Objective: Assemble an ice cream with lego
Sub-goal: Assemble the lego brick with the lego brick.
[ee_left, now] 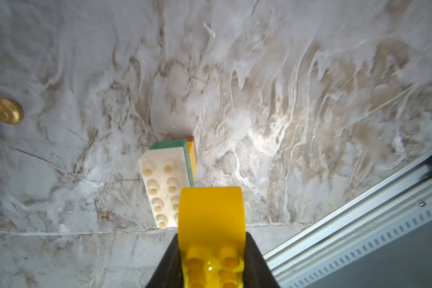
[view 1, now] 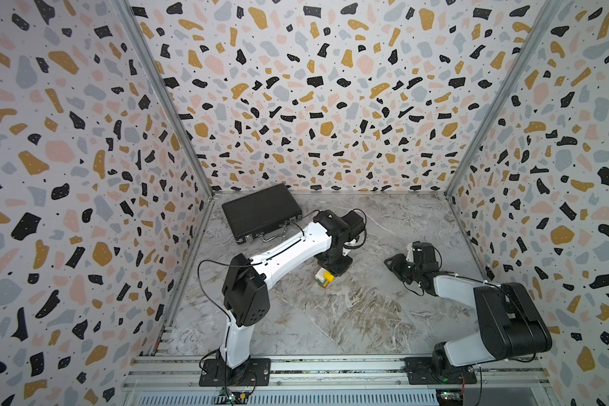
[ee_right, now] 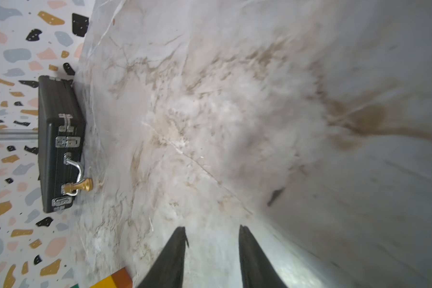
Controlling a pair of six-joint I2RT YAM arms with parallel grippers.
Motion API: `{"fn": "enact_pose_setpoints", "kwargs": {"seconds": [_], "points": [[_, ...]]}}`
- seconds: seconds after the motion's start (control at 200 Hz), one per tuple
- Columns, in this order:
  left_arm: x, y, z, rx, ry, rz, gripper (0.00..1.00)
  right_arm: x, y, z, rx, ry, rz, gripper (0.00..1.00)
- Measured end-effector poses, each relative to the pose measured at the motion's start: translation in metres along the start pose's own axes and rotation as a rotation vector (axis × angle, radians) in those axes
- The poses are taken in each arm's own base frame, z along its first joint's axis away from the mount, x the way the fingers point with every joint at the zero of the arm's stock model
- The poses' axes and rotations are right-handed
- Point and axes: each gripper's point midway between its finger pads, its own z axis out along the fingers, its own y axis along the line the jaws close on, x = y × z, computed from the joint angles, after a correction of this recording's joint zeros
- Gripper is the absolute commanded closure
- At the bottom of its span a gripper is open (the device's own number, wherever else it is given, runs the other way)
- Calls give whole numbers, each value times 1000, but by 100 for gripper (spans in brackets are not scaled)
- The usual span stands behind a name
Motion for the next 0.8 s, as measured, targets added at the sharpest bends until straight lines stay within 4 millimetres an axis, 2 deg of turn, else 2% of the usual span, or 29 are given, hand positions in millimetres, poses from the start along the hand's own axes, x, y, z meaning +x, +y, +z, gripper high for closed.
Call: {"fn": "enact_pose_setpoints", "kwargs": {"seconds": [0.125,0.335,0.571,0.801], "points": [[5,6,13,-31,40,1,100,8,17,9,-53,50,-37,60],[3,12,13,-65,32,1,100,21,43,18,-121,113,-104,56],[0,29,11,-110,22,-30,100,35,61,26,-161,170,-164,55],[-6,46,8,-106,-9,-85,100,42,69,30,-174,196,-202,54]]}}
